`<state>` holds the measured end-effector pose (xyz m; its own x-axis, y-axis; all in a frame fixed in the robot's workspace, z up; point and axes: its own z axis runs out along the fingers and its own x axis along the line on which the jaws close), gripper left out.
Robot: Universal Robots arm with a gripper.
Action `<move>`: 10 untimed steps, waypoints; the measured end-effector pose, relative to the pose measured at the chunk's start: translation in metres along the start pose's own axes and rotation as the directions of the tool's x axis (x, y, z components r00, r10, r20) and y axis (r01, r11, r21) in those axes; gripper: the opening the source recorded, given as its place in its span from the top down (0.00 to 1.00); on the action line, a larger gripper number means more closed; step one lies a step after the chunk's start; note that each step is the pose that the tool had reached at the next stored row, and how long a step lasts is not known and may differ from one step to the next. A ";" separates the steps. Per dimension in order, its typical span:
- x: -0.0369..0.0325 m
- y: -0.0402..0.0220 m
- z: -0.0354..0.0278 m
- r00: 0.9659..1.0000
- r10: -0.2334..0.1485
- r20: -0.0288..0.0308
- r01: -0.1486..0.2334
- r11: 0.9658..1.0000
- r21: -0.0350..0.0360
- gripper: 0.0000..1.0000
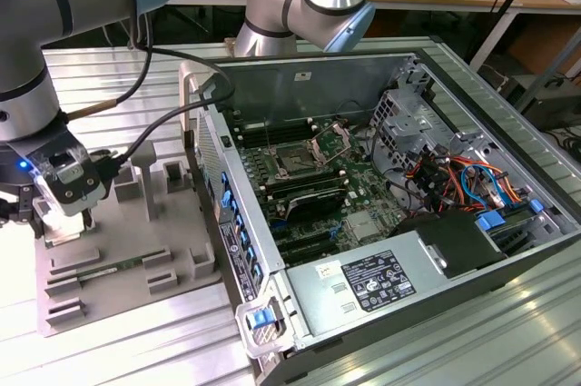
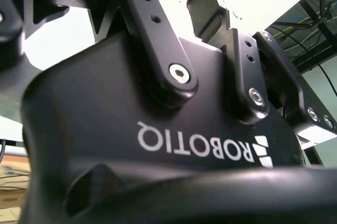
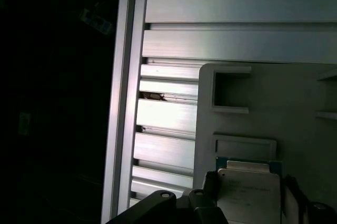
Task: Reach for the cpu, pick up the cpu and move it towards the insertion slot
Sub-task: 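Pick up the cpu and move it towards the insertion slot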
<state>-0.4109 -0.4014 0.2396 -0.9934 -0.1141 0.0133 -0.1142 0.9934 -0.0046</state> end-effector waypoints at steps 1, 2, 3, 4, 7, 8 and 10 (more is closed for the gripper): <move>0.0000 0.0000 -0.0003 1.000 0.000 0.000 0.000 1.000 0.000 0.45; 0.0000 0.0000 -0.0007 1.000 0.000 0.000 0.000 1.000 0.000 0.45; 0.0000 0.0000 -0.0009 1.000 0.000 0.000 0.000 1.000 0.000 0.45; 0.0000 0.0000 -0.0011 1.000 0.000 0.000 0.000 1.000 0.000 0.45; 0.0000 0.0000 -0.0019 1.000 0.000 0.000 0.000 1.000 0.000 0.45; 0.0000 0.0000 -0.0024 1.000 0.000 0.000 0.000 1.000 0.000 0.45; 0.0000 0.0000 -0.0030 1.000 0.000 0.000 0.000 1.000 0.000 0.45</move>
<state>-0.4109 -0.4014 0.2426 -0.9934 -0.1141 0.0132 -0.1142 0.9935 -0.0046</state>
